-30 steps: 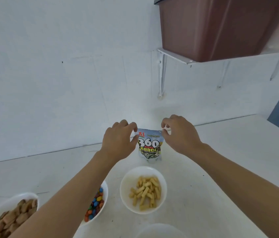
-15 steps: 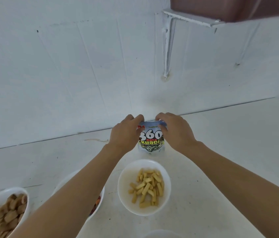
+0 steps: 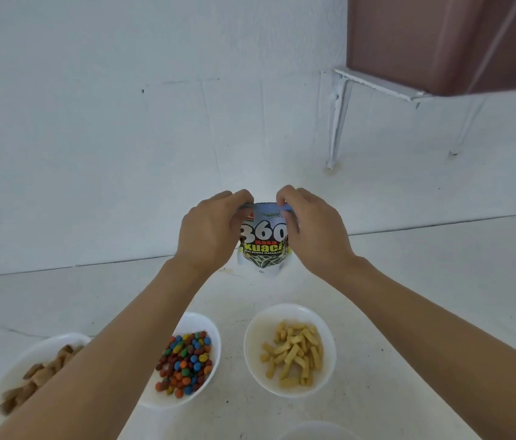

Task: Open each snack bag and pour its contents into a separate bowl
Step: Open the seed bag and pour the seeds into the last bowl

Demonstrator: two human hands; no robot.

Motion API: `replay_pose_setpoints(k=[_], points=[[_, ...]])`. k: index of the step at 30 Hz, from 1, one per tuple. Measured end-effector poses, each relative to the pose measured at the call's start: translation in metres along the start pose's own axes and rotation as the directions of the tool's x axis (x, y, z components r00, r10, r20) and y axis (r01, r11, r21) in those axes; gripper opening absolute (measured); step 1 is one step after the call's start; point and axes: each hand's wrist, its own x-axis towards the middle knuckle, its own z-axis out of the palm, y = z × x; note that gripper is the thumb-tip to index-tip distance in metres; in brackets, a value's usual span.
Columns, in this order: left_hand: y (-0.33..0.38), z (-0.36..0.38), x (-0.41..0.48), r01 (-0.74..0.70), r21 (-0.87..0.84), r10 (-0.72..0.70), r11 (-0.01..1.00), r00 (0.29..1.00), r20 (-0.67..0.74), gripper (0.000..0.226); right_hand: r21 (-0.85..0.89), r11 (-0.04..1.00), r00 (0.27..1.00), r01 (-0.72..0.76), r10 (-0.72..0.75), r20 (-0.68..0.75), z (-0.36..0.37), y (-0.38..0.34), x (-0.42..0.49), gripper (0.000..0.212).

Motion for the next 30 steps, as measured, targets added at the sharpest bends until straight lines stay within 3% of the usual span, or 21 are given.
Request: replay_pose_setpoints(k=[7, 15, 23, 30], points=[[-0.044, -0.098, -0.053, 0.109, 0.119, -0.098, 0.987, 0.991, -0.094, 0.014, 0.094, 0.978, 0.981, 0.188, -0.192, 0.034, 0.026, -0.099, 0.007, 0.017], [-0.119, -0.226, -0.151, 0.258, 0.208, -0.207, 0.944, 0.949, -0.237, 0.010, 0.217, 0.892, 0.906, 0.398, -0.419, 0.060, 0.068, -0.254, 0.010, 0.018], [-0.191, -0.328, -0.256, 0.371, 0.280, -0.299, 0.886, 0.916, -0.268, 0.009, 0.320, 0.819, 0.841, 0.476, -0.530, 0.106, 0.123, -0.397, -0.014, 0.018], [-0.235, -0.368, -0.328, 0.423, 0.303, -0.354, 0.854, 0.899, -0.259, 0.007, 0.361, 0.788, 0.799, 0.498, -0.579, 0.162, 0.162, -0.475, -0.041, 0.015]])
